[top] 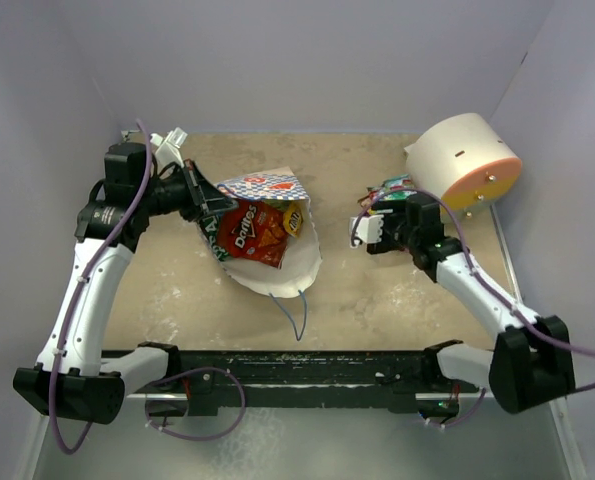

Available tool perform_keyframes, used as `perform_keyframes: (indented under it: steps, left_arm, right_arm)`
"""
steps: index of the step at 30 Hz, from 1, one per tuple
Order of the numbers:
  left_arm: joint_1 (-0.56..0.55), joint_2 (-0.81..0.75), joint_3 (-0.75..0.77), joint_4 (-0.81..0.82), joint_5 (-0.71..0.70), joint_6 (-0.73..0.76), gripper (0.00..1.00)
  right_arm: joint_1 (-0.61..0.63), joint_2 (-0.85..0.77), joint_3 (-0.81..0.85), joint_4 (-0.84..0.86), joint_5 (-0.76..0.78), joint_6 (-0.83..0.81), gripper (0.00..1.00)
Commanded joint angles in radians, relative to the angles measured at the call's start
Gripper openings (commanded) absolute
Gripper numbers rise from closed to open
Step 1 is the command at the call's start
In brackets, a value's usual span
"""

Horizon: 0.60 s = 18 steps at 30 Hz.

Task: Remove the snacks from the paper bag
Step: Place the snack at the center of the board, then take out the snack from the paper bag.

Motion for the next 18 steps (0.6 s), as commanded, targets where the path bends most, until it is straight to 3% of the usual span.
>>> perform_keyframes:
  steps: [1, 2, 3, 10, 14, 18]
  left_arm:
    - [-0.004, -0.01, -0.011, 0.048, 0.019, 0.005, 0.0]
    - [-0.004, -0.008, -0.011, 0.049, 0.019, 0.004, 0.0]
    - [-0.003, -0.005, -0.012, 0.051, 0.018, 0.003, 0.0]
    - [-0.003, 0.016, -0.009, 0.059, 0.032, 0.011, 0.0]
    - [-0.003, 0.014, -0.016, 0.051, 0.039, 0.012, 0.0]
    - [-0.003, -0.009, -0.039, 0.058, 0.058, 0.014, 0.0]
  right_arm:
    - [0.035, -0.172, 0.129, -0.203, -0.236, 0.232, 0.82]
    - [0.054, -0.207, 0.14, -0.219, -0.312, 0.311, 0.95]
    - [0.07, -0.255, 0.139, -0.232, -0.363, 0.378, 1.0]
    - [0.214, -0.438, -0.011, 0.053, -0.396, 0.937, 1.0]
    - [0.292, -0.438, -0.036, 0.213, -0.303, 1.285, 1.0]
    - [0.443, -0.377, 0.033, 0.21, -0.156, 1.398, 1.0]
